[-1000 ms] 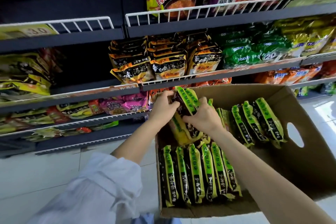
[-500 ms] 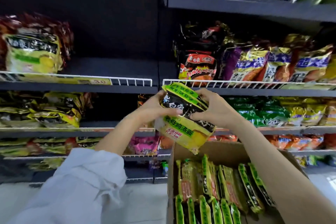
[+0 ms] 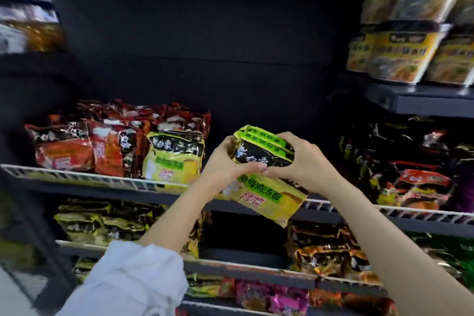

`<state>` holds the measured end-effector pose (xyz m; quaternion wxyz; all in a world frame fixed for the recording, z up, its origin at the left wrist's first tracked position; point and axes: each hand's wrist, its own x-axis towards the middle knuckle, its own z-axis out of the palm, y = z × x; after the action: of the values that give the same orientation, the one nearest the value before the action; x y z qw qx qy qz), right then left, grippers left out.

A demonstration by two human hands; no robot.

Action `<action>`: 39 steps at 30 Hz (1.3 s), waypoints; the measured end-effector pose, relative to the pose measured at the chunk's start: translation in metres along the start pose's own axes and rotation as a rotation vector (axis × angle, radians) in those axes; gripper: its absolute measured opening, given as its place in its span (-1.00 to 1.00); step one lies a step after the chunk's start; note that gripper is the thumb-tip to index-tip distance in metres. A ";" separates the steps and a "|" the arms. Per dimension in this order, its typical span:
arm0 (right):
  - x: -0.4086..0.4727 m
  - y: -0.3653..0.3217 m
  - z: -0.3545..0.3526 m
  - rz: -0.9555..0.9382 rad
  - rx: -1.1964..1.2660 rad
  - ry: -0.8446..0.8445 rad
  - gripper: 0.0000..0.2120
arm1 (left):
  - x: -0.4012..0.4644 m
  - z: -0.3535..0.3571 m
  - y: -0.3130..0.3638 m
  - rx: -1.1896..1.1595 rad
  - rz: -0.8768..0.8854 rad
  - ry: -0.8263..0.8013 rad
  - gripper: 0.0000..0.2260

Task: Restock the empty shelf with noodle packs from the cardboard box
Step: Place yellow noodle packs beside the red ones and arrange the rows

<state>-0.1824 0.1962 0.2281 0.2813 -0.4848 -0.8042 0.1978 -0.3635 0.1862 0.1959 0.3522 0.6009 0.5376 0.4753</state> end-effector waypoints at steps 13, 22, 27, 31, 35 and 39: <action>0.179 0.010 0.052 0.028 -0.166 0.080 -0.32 | 0.149 -0.102 -0.026 0.901 0.053 -0.045 -0.17; 0.285 0.048 0.082 0.012 -0.150 -0.282 -0.42 | 0.224 -0.123 -0.058 0.995 -0.038 -0.034 -0.53; 0.313 0.072 0.120 -0.057 -0.350 -0.129 -0.32 | 0.230 -0.115 -0.087 1.117 -0.105 -0.043 -0.44; 0.309 0.073 0.138 -0.133 -0.520 -0.010 -0.38 | 0.232 -0.116 -0.092 1.158 -0.054 0.006 -0.44; 0.304 0.063 0.142 -0.059 -0.615 -0.044 -0.37 | 0.226 -0.113 -0.090 1.168 -0.027 0.025 -0.43; 0.290 0.044 0.141 -0.009 -0.577 -0.026 -0.29 | 0.208 -0.112 -0.087 1.107 0.117 0.117 -0.47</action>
<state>-0.3516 0.4681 0.1707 0.1225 -0.5389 -0.8327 -0.0343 -0.5031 0.3955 0.1887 -0.0733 0.6976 0.6913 0.1735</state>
